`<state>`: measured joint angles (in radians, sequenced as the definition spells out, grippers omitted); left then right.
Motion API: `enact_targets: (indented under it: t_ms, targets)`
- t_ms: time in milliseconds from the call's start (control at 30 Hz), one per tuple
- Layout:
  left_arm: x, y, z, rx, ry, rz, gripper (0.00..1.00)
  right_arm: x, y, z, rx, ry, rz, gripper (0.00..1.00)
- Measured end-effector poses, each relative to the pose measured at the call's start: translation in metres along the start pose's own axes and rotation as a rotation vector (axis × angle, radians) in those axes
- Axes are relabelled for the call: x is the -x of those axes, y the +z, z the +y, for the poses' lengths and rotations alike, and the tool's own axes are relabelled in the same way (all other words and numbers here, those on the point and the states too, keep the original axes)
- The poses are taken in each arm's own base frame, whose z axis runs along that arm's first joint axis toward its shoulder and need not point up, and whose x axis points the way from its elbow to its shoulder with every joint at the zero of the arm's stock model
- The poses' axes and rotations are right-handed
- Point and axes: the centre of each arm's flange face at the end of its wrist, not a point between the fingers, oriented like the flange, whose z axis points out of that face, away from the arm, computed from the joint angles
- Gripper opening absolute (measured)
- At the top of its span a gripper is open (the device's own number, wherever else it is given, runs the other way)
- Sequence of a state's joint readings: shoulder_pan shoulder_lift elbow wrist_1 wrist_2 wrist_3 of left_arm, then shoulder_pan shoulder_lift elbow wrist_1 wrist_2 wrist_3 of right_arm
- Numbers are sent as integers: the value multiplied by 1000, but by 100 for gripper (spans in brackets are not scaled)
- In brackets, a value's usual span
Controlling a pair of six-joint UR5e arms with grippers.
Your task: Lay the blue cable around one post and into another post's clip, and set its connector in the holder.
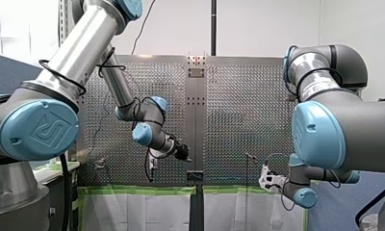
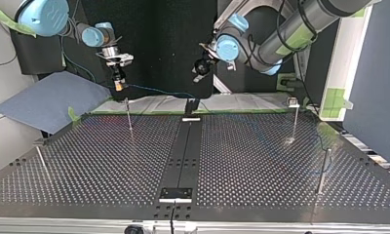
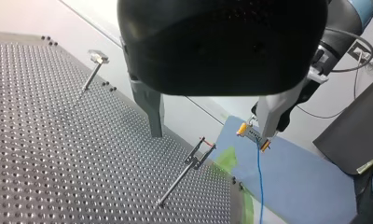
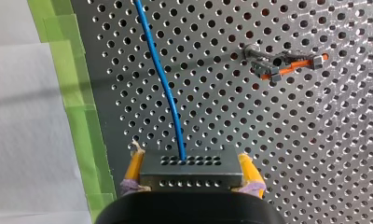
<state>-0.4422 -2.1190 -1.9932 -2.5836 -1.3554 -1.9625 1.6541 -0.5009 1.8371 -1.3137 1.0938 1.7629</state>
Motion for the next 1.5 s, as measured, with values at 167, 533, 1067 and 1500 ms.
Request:
enact_targets:
  t_ms: [167, 533, 1067, 1500]
  targets:
    - [-3, 20, -7, -36, 21, -27, 98, 0, 0, -1, -1, 1, -3, 0]
    - [-12, 61, -17, -96, 57, -88, 98, 0, -1, 3, 17, -13, -3, 0]
    - [-61, 89, 16, -32, 143, -132, 98, -20, -1, 10, 29, -113, -31, 0]
    - [-43, 122, 12, 14, 260, -297, 98, -19, -2, 9, 21, -115, -37, 0]
